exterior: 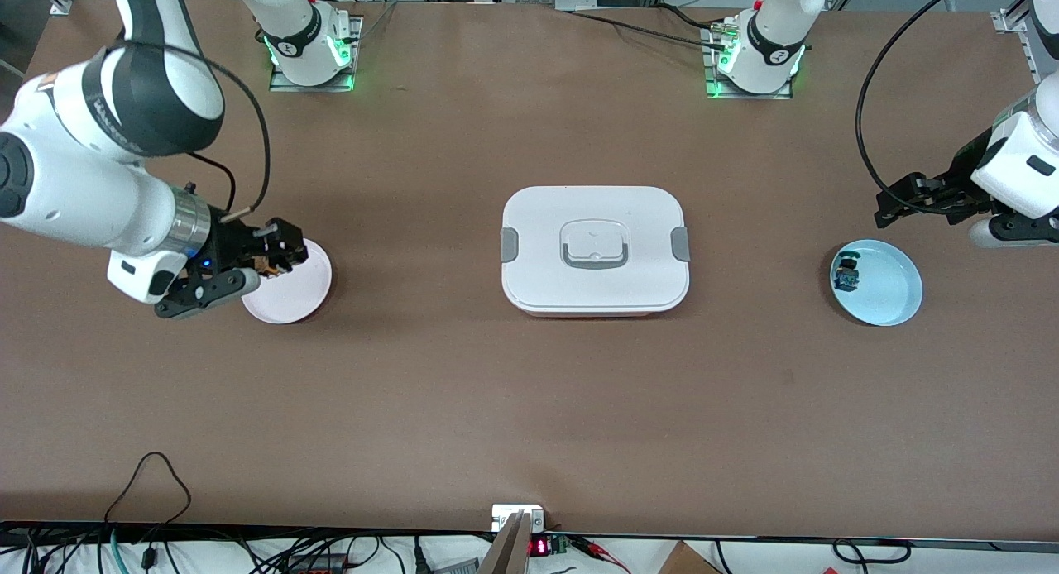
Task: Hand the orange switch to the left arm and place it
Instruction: 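Lift the orange switch off the white plate with the right gripper, then carry the orange switch above the white box with the right gripper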
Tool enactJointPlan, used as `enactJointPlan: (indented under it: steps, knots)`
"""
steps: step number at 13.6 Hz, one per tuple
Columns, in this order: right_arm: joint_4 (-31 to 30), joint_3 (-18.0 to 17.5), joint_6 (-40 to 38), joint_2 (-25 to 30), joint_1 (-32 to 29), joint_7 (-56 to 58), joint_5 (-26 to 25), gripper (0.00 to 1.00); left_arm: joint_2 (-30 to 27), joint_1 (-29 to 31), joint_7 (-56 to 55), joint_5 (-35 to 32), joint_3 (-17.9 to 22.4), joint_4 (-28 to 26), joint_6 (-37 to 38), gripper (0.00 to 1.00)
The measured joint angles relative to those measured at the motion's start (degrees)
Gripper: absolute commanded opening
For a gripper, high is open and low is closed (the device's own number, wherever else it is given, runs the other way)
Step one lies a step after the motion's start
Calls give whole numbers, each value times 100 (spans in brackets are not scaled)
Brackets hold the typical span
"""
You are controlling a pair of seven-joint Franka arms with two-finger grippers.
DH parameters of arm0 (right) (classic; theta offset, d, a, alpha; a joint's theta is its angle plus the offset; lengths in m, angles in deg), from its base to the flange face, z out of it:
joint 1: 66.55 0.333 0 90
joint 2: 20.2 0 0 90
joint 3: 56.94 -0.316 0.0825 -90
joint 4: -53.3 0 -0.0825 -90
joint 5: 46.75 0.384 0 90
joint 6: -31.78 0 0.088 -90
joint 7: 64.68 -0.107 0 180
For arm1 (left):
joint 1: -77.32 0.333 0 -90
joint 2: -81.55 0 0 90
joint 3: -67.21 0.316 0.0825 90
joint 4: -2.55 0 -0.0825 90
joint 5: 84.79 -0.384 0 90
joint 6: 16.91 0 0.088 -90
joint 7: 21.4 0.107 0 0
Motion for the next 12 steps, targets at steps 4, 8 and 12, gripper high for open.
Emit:
enactJointPlan:
  steps: [4, 8, 12]
  knots:
    - [26, -309, -39, 203, 27, 1185, 812, 6, 0, -1, 0, 0, 0, 0, 0, 100]
    - [28, -396, 373, 239, 116, 2949, 2237, 3, 0, -12, 0, 0, -15, 0, 0, 100]
    - [20, -413, 832, 230, 352, 4494, 3414, 2, 8, -23, 0, 174, -44, 0, 0, 100]
